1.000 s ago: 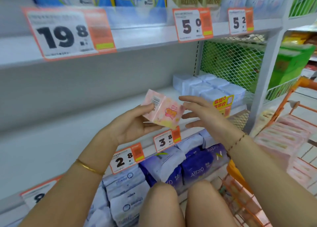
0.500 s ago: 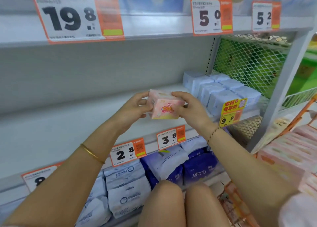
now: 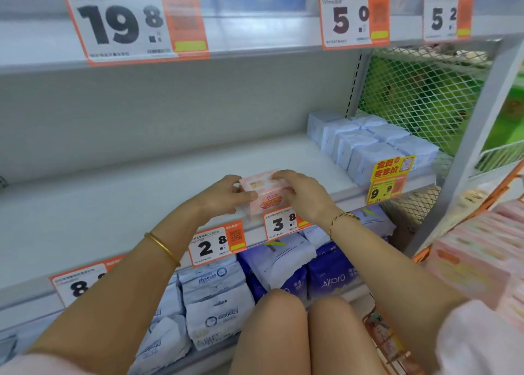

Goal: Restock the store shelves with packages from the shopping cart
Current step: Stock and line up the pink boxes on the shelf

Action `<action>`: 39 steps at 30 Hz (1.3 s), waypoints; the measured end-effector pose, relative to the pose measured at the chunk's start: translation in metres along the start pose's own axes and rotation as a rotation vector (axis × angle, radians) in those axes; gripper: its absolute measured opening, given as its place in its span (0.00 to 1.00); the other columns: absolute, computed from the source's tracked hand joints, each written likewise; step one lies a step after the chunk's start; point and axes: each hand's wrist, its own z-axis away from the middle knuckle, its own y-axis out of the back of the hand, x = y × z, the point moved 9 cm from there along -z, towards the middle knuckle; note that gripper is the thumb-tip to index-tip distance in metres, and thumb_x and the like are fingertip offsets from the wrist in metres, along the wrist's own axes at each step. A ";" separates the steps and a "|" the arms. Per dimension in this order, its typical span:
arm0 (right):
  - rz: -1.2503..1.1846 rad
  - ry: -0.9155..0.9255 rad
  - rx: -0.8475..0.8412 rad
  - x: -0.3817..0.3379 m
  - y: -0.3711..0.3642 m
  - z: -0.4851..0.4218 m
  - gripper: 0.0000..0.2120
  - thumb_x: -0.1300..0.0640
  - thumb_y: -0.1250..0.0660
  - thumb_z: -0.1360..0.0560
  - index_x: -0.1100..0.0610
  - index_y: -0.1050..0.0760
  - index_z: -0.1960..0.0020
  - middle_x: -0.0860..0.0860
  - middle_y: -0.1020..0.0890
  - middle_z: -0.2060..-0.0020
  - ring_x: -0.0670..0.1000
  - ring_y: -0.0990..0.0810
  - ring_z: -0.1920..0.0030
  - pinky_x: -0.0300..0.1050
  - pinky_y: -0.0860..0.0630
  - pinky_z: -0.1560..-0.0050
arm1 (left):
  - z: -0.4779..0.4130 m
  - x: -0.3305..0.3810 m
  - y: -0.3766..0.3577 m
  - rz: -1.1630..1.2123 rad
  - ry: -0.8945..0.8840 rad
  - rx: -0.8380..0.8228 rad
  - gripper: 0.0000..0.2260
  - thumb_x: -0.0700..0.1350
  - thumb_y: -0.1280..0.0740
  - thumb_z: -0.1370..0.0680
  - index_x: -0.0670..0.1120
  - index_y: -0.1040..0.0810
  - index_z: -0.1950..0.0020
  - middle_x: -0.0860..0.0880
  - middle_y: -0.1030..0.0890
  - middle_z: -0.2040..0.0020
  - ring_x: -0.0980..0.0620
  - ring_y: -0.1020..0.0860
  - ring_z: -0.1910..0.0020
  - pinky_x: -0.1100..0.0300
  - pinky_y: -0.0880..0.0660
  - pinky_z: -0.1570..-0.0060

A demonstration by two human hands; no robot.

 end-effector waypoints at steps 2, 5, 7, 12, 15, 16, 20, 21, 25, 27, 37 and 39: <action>-0.007 0.005 -0.025 -0.001 0.001 0.004 0.23 0.64 0.42 0.22 0.51 0.37 0.28 0.56 0.25 0.37 0.58 0.26 0.38 0.55 0.28 0.40 | 0.001 -0.001 0.001 -0.030 0.022 -0.010 0.17 0.45 0.36 0.22 0.45 0.34 0.35 0.48 0.26 0.41 0.50 0.27 0.42 0.56 0.29 0.44; -0.016 -0.023 0.033 0.000 0.022 0.019 0.25 0.68 0.45 0.23 0.54 0.39 0.27 0.57 0.29 0.34 0.58 0.28 0.36 0.50 0.31 0.36 | -0.001 -0.007 0.001 -0.049 0.066 0.003 0.25 0.47 0.35 0.22 0.43 0.39 0.29 0.46 0.29 0.36 0.49 0.29 0.40 0.52 0.30 0.40; -0.037 -0.029 0.079 0.001 0.041 0.041 0.25 0.68 0.46 0.22 0.55 0.39 0.27 0.57 0.30 0.33 0.56 0.29 0.37 0.44 0.34 0.38 | -0.004 -0.004 0.012 -0.113 0.057 0.127 0.33 0.49 0.33 0.24 0.43 0.45 0.24 0.44 0.35 0.29 0.47 0.34 0.31 0.51 0.35 0.33; 0.053 -0.109 0.183 0.029 0.090 0.110 0.23 0.66 0.43 0.23 0.55 0.36 0.29 0.57 0.30 0.34 0.59 0.28 0.38 0.54 0.29 0.41 | 0.007 0.082 -0.001 -0.293 -0.314 0.517 0.25 0.44 0.34 0.24 0.41 0.35 0.29 0.41 0.32 0.31 0.41 0.34 0.31 0.48 0.36 0.32; 0.292 -0.244 0.327 0.061 0.128 0.147 0.22 0.66 0.42 0.25 0.57 0.34 0.32 0.57 0.28 0.39 0.62 0.28 0.40 0.55 0.28 0.45 | 0.012 0.129 -0.073 -0.254 -0.495 0.342 0.19 0.41 0.34 0.24 0.43 0.30 0.33 0.44 0.29 0.34 0.46 0.29 0.36 0.57 0.32 0.38; 0.373 -0.294 0.359 0.073 0.140 0.159 0.21 0.65 0.41 0.25 0.58 0.33 0.33 0.57 0.28 0.40 0.62 0.28 0.40 0.55 0.28 0.46 | 0.012 0.140 -0.101 -0.242 -0.526 0.247 0.17 0.40 0.34 0.24 0.44 0.28 0.34 0.46 0.28 0.35 0.48 0.28 0.38 0.61 0.33 0.41; 0.540 -0.562 0.258 0.133 0.158 0.199 0.17 0.57 0.39 0.24 0.60 0.31 0.37 0.58 0.30 0.39 0.61 0.32 0.37 0.55 0.31 0.42 | 0.016 0.160 -0.184 -0.214 -0.555 -0.061 0.15 0.38 0.34 0.24 0.44 0.27 0.37 0.48 0.26 0.40 0.53 0.27 0.46 0.68 0.34 0.52; 0.556 -0.613 0.187 0.146 0.153 0.208 0.18 0.53 0.37 0.24 0.60 0.31 0.37 0.58 0.31 0.38 0.61 0.34 0.35 0.55 0.31 0.40 | 0.016 0.161 -0.195 -0.211 -0.549 -0.095 0.15 0.38 0.34 0.24 0.43 0.27 0.37 0.47 0.26 0.41 0.53 0.27 0.47 0.67 0.34 0.52; 0.551 -0.628 0.082 0.168 0.133 0.223 0.21 0.48 0.35 0.26 0.57 0.30 0.37 0.57 0.32 0.37 0.60 0.36 0.34 0.54 0.32 0.39 | 0.018 0.160 -0.221 -0.213 -0.528 -0.175 0.17 0.37 0.36 0.23 0.42 0.30 0.34 0.49 0.27 0.41 0.53 0.27 0.46 0.64 0.32 0.47; 0.536 -0.615 0.116 0.167 0.132 0.225 0.22 0.48 0.35 0.26 0.55 0.32 0.35 0.56 0.32 0.37 0.60 0.36 0.34 0.54 0.32 0.40 | 0.019 0.158 -0.226 -0.216 -0.511 -0.198 0.16 0.37 0.36 0.23 0.43 0.29 0.35 0.50 0.28 0.42 0.53 0.27 0.45 0.63 0.32 0.47; 0.401 -0.539 0.421 0.132 0.156 0.224 0.24 0.46 0.31 0.33 0.56 0.32 0.43 0.56 0.28 0.46 0.60 0.32 0.44 0.52 0.30 0.50 | 0.035 0.141 -0.239 0.065 -0.243 -0.373 0.08 0.46 0.40 0.19 0.44 0.28 0.43 0.42 0.25 0.45 0.49 0.21 0.54 0.60 0.22 0.55; 0.369 -0.403 0.595 0.108 0.162 0.215 0.25 0.50 0.28 0.36 0.59 0.31 0.44 0.57 0.28 0.48 0.60 0.29 0.48 0.51 0.29 0.52 | 0.043 0.139 -0.241 0.265 -0.104 -0.466 0.11 0.51 0.41 0.19 0.45 0.25 0.47 0.43 0.22 0.51 0.46 0.20 0.55 0.52 0.21 0.50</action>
